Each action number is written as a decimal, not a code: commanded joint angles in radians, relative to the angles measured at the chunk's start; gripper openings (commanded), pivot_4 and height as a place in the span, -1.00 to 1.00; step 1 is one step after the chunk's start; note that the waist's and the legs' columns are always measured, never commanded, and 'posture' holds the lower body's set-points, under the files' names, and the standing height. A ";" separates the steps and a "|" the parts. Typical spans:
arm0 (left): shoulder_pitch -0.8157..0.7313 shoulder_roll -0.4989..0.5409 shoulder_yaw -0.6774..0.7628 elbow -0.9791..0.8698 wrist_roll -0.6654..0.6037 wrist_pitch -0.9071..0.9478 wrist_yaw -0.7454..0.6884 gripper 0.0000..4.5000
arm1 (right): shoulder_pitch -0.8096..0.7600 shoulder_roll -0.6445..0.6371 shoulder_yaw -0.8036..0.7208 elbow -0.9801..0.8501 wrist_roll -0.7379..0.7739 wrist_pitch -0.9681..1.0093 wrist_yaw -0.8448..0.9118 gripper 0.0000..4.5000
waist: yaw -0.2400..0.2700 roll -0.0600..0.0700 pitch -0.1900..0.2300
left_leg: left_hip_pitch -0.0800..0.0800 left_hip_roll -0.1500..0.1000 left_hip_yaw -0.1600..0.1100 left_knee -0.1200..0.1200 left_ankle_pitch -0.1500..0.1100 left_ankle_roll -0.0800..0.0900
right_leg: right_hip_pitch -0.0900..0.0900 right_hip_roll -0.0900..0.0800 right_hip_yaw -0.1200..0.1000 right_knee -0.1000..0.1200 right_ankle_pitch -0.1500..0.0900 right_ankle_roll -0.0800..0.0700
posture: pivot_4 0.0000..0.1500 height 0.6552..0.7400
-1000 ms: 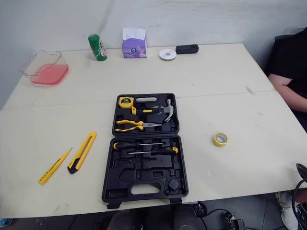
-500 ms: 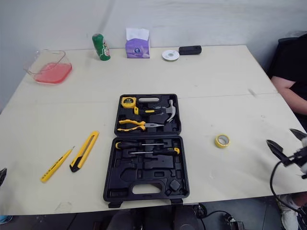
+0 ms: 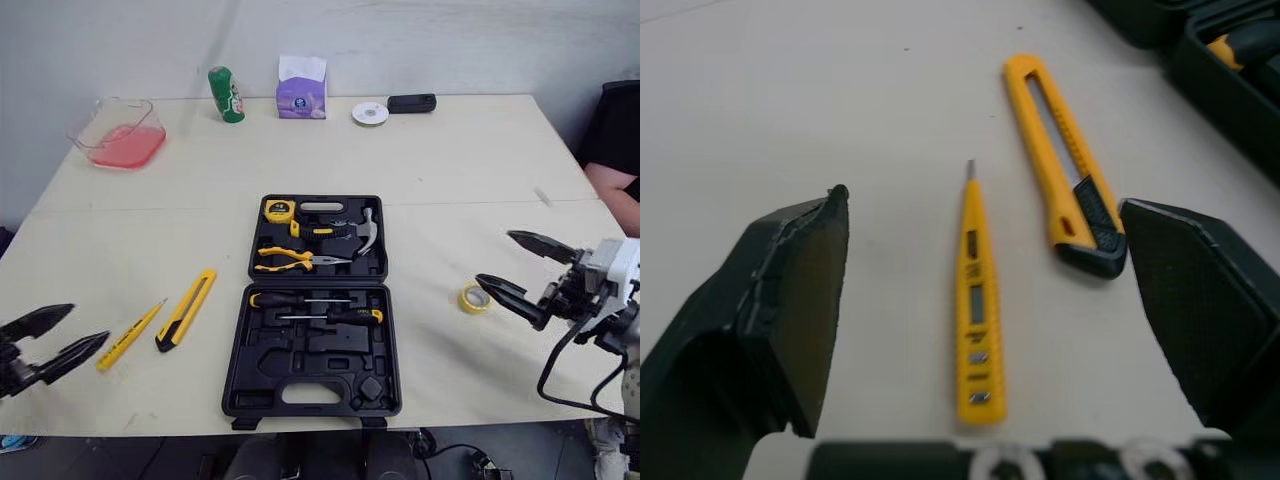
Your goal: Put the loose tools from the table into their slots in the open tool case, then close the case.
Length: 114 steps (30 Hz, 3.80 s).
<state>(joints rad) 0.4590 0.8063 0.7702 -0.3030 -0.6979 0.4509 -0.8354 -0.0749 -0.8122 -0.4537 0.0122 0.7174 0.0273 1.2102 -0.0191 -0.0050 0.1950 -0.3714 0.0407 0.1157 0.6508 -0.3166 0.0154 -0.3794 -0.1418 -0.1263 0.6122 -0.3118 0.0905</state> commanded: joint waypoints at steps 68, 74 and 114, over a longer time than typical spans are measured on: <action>-0.226 0.102 -0.102 0.161 0.292 -0.082 -0.065 -0.78 | -0.203 0.142 0.338 -0.384 0.021 0.142 0.069 1.00 | -0.003 -0.008 0.001 | -0.002 0.007 0.013 -0.001 0.004 -0.005 | -0.017 0.008 0.013 0.014 -0.003 -0.009 | 1.00 1.00; -0.459 0.125 -0.320 -0.107 0.153 0.009 -0.106 -0.78 | -0.162 0.078 0.292 -0.387 -0.024 0.157 0.025 1.00 | 0.016 -0.010 0.001 | -0.003 0.007 0.012 0.000 0.007 -0.010 | -0.017 0.008 0.013 0.013 -0.003 -0.008 | 1.00 1.00; -0.999 0.193 -1.224 -0.342 0.537 0.389 -0.124 -0.78 | 0.058 0.031 0.224 -0.487 0.004 0.172 0.017 1.00 | 0.021 -0.011 0.002 | -0.001 0.009 0.020 0.006 0.009 -0.009 | -0.018 0.027 0.023 0.015 -0.001 -0.005 | 1.00 1.00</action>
<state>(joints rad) -0.5406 0.9980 -0.4488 -0.6334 -0.1829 0.8421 -0.9560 -0.0141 -0.7822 -0.2321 -0.4324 0.7104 0.2010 1.2294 0.0018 -0.0161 0.1972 -0.3727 0.0500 0.1355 0.6572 -0.3072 0.0061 -0.3970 -0.1154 -0.1037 0.6274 -0.3130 0.0853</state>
